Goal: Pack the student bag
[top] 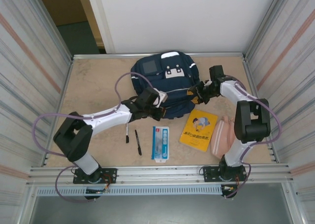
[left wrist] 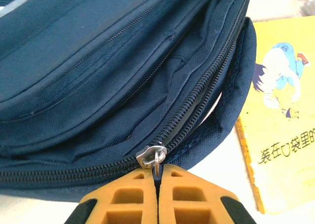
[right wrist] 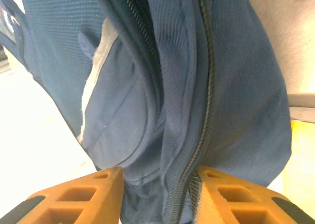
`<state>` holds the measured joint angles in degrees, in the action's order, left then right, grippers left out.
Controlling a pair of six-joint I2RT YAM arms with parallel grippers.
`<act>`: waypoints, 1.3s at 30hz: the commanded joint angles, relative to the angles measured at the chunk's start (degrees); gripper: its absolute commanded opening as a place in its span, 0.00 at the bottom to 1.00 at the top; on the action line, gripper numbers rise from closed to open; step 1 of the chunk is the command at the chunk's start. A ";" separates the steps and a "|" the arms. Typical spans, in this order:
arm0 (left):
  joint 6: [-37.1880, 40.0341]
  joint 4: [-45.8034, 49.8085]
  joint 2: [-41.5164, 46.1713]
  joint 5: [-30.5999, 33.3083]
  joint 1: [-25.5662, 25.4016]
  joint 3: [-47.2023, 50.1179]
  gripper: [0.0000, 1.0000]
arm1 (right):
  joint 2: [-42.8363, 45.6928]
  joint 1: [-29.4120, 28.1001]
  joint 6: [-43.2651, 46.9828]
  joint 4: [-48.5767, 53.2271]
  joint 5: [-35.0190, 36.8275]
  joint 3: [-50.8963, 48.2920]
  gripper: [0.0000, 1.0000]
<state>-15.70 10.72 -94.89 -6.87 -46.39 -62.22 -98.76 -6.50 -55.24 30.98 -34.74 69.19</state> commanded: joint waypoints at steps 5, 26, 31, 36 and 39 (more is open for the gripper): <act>-2.47 -5.07 -7.35 0.83 -5.65 -11.28 0.00 | 15.03 -2.66 -7.66 5.96 5.89 -6.91 0.47; -4.42 -12.68 -9.68 -3.46 -9.36 -10.62 0.00 | 12.11 -9.36 -18.58 3.30 12.30 -10.42 0.41; -4.66 -9.93 -5.15 0.72 -6.86 -5.57 0.00 | 12.21 -8.22 -16.22 2.99 14.13 -9.80 0.07; -4.50 -5.52 0.25 3.42 -1.70 2.19 0.00 | 9.55 -5.47 -6.36 3.09 9.28 -5.28 0.01; -4.59 -2.74 3.24 4.01 0.47 5.74 0.00 | 7.69 -5.18 -0.70 4.16 8.83 -2.05 0.00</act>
<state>-19.75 2.83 -95.81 -5.76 -47.90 -59.46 -89.84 -12.80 -64.14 35.66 -25.41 62.78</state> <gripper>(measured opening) 0.055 0.066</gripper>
